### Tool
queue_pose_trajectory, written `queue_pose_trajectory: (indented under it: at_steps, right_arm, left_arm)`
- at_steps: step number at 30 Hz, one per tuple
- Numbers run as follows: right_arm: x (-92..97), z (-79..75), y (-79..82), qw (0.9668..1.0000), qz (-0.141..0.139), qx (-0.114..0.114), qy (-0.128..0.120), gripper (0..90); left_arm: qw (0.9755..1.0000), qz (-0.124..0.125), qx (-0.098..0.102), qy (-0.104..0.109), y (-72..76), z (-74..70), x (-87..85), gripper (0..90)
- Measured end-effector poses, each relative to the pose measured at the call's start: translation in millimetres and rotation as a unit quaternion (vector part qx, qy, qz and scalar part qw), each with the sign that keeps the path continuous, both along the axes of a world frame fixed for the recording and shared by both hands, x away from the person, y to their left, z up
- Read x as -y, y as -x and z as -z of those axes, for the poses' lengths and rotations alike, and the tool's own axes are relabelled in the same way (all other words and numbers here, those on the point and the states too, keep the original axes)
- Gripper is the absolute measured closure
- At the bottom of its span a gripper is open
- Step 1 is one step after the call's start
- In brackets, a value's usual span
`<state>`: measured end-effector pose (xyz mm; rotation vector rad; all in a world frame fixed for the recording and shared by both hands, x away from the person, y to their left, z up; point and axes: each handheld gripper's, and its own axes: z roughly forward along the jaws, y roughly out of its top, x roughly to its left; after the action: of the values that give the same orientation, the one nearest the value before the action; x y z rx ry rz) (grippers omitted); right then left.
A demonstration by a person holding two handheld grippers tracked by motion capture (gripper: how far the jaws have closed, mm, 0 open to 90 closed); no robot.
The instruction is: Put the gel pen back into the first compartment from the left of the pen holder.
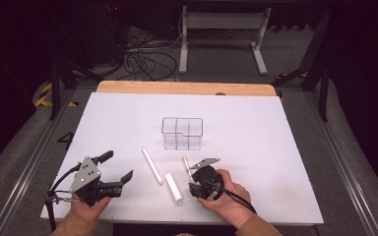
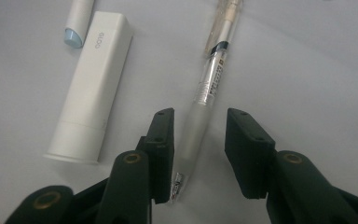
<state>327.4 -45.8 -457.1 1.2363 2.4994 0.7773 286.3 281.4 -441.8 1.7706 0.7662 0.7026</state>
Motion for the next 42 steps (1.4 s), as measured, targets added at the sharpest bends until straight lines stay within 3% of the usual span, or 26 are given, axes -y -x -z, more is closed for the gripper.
queue_pose_trajectory:
  at_steps: [7, 17, 24, 32, 42]
  right_arm:
    - [-2.9, 3.6, 1.9, 0.9998, 0.019, -0.009, 0.002, 70.2]
    - [-10.5, 5.5, 3.6, 0.9987, 0.048, 0.002, 0.015, 76.5]
    - [-10.3, 6.2, 4.1, 0.9973, 0.073, 0.001, 0.003, 80.4]
    - [-5.4, 4.2, 4.0, 0.9969, 0.077, 0.002, -0.014, 80.7]
    - [7.4, -10.6, 3.8, 0.9972, 0.059, 0.032, -0.034, 80.7]
  left_arm:
    - [1.0000, 0.000, 0.001, -0.002, -0.2, 0.2, 0.3, 12.1]
    - [1.0000, 0.001, 0.000, -0.004, -0.6, 0.4, 0.4, 12.1]
    - [1.0000, 0.001, -0.002, -0.005, -0.1, 0.2, 0.4, 12.1]
    - [1.0000, 0.000, 0.001, -0.003, -0.3, 0.3, 0.4, 12.1]
    - [1.0000, 0.004, 0.000, -0.003, 0.1, 0.1, 0.9, 13.4]
